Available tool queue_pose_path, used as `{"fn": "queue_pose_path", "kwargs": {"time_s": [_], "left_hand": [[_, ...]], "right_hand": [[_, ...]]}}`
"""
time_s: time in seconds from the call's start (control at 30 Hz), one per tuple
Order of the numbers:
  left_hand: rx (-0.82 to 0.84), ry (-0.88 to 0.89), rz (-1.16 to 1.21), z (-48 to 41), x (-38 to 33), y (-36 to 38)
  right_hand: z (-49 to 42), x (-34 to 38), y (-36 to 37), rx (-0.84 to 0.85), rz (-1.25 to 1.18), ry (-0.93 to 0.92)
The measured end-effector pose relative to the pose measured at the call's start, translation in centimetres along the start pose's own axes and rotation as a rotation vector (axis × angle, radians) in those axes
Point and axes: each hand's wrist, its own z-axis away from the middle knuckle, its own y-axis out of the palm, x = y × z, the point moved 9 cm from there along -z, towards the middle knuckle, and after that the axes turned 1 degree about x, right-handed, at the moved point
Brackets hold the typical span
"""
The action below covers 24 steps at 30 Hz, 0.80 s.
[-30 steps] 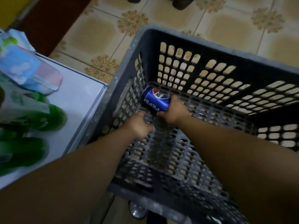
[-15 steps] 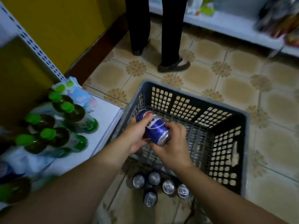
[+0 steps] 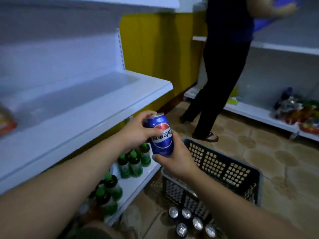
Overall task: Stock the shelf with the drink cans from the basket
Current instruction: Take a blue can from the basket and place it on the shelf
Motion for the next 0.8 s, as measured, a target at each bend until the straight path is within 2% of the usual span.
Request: {"fn": "queue_pose_path", "kwargs": {"time_s": [0.17,0.37,0.57,0.8], "left_hand": [[-0.187,0.1,-0.105,8.7,-4.9,-8.7],[-0.417,0.125,-0.164,18.8,-7.0,-17.1],[-0.583,0.052,-0.257,28.0,-7.0,-23.5],[-0.806,-0.029,-0.259,37.1,-4.6,-30.2]], "right_hand": [[2.2,10.4,4.8,0.112,-0.037,-0.176],[5.0,19.3,12.1,0.332,-0.015,-0.331],[8.2,25.6,19.7,0.523,0.039,-0.439],[11.5,30.9,29.1,0.705,0.098,-0.543]]}}
